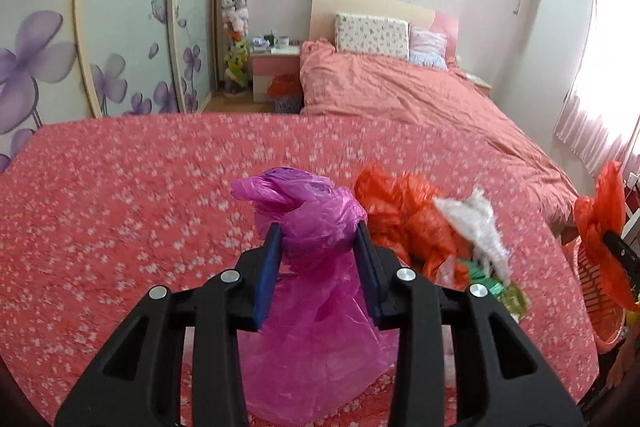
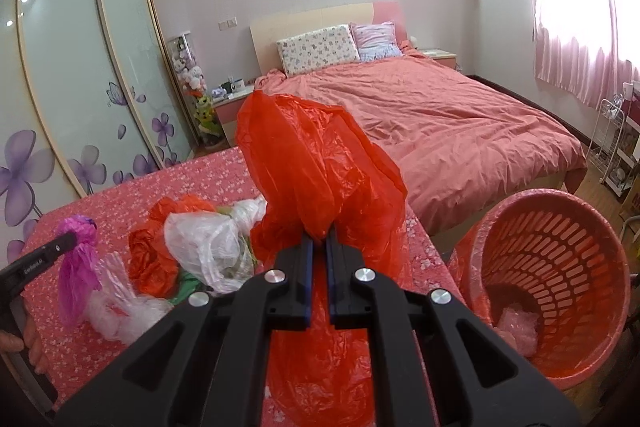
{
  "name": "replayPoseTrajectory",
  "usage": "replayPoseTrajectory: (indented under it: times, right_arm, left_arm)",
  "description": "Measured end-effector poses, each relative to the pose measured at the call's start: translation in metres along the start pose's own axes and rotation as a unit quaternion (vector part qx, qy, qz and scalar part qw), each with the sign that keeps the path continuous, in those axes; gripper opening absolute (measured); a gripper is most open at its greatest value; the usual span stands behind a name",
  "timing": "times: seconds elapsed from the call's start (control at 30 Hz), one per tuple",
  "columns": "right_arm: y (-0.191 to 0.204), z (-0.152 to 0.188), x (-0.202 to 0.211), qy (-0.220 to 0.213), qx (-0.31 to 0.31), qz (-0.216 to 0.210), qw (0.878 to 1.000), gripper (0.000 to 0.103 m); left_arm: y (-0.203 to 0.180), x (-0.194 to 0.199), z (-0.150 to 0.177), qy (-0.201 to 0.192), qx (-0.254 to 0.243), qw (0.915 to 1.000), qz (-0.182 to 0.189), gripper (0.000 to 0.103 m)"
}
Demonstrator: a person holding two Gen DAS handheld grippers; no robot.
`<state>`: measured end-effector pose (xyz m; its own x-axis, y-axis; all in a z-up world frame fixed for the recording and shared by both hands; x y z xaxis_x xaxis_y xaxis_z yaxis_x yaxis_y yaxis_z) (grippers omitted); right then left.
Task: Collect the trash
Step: 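Grasp the pink bag with the left tool while the right tool grasps the red bag, then carry both bags over the orange basket and release them inside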
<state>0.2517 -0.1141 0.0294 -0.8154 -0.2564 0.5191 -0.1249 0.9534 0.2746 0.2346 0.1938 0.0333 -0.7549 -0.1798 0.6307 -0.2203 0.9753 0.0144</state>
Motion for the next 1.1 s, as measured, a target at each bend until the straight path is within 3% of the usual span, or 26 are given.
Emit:
replayPoseTrajectory:
  times: [0.3, 0.57, 1.1]
  right_arm:
    - [-0.004, -0.005, 0.036, -0.022, -0.004, -0.005, 1.0, 0.007]
    - [-0.022, -0.001, 0.06, -0.034, -0.012, 0.009, 0.999, 0.007]
    - [-0.098, 0.012, 0.096, -0.052, -0.054, 0.063, 0.995, 0.007]
  left_arm:
    - [-0.025, 0.041, -0.015, -0.03, -0.004, 0.9993, 0.021, 0.037]
    - [-0.072, 0.064, -0.012, -0.042, -0.032, 0.9962, 0.07, 0.037]
    - [-0.189, 0.072, 0.015, -0.04, -0.098, 0.9782, 0.179, 0.037]
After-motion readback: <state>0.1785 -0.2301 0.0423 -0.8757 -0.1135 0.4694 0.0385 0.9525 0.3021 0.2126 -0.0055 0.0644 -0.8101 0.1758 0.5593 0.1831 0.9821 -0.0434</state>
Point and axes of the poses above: each gripper's, at about its wrist camera, not at the fingertips, and x roughly against the way its jaws point, y to its left, z to its underside, the point moved 1 cm from there along -x, roughly the way its jaws point, and after that the axes turned 9 degrees about -z, right-handed, at the moved point
